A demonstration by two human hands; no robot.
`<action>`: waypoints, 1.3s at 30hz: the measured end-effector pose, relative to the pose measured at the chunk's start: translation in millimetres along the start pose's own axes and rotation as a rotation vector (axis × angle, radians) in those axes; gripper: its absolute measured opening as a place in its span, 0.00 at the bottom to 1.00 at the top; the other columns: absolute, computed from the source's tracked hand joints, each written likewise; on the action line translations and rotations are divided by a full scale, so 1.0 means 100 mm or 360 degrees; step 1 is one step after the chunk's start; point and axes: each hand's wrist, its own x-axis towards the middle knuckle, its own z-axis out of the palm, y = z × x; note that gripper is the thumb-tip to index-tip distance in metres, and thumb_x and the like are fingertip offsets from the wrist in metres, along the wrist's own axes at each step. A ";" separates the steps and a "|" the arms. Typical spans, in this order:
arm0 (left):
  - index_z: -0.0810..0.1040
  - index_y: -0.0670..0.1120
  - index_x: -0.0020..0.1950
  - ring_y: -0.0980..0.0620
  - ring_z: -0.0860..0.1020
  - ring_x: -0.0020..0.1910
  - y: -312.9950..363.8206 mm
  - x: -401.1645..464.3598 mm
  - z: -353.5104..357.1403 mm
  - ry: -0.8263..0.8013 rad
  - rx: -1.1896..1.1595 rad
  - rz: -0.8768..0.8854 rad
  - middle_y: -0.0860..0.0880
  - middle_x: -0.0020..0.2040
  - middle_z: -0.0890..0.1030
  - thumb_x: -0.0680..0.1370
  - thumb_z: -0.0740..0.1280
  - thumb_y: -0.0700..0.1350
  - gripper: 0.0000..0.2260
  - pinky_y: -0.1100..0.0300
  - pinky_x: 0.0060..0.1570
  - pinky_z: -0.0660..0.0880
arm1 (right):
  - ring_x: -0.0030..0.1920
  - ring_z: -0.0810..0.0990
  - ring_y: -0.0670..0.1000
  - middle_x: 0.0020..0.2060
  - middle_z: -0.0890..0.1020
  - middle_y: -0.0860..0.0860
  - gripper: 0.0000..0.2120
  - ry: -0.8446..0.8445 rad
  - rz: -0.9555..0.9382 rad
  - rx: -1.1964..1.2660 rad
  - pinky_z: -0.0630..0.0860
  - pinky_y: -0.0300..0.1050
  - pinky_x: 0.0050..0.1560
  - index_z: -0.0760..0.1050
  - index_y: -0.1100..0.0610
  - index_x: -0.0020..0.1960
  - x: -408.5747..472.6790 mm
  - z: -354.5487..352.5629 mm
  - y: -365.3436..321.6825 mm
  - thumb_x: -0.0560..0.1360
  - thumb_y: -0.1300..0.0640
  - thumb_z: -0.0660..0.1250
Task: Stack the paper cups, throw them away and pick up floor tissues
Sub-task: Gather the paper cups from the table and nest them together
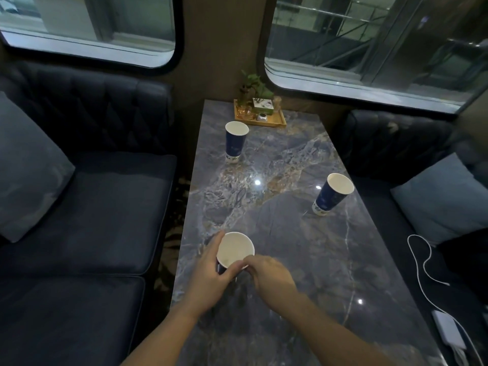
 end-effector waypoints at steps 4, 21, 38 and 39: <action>0.49 0.58 0.79 0.57 0.68 0.72 -0.05 -0.03 0.00 -0.0176 -0.0082 -0.0082 0.55 0.75 0.66 0.65 0.79 0.56 0.52 0.50 0.71 0.69 | 0.47 0.81 0.55 0.45 0.85 0.54 0.10 0.0136 0.0092 0.0383 0.76 0.49 0.47 0.78 0.53 0.49 -0.02 -0.03 0.02 0.74 0.51 0.60; 0.72 0.64 0.56 0.66 0.80 0.43 -0.01 0.07 0.24 -0.0084 0.0450 -0.0091 0.63 0.47 0.81 0.62 0.79 0.54 0.27 0.73 0.36 0.72 | 0.27 0.79 0.48 0.22 0.80 0.50 0.07 0.0324 0.0344 0.1632 0.79 0.46 0.38 0.76 0.61 0.41 -0.11 -0.27 0.18 0.77 0.62 0.63; 0.77 0.59 0.55 0.63 0.83 0.40 -0.15 0.46 0.51 -0.0025 0.0231 -0.0252 0.61 0.44 0.84 0.60 0.80 0.48 0.26 0.58 0.38 0.80 | 0.60 0.76 0.55 0.59 0.78 0.54 0.13 0.0789 0.0586 0.0516 0.68 0.41 0.58 0.78 0.60 0.57 0.53 -1.10 1.65 0.73 0.64 0.63; 0.76 0.59 0.55 0.62 0.83 0.41 -0.16 0.47 0.51 -0.0026 0.0224 -0.0252 0.61 0.44 0.84 0.60 0.80 0.48 0.26 0.58 0.38 0.80 | 0.63 0.74 0.56 0.64 0.75 0.55 0.14 0.0764 0.0591 0.0371 0.67 0.42 0.59 0.77 0.61 0.58 0.60 -1.16 1.73 0.73 0.65 0.63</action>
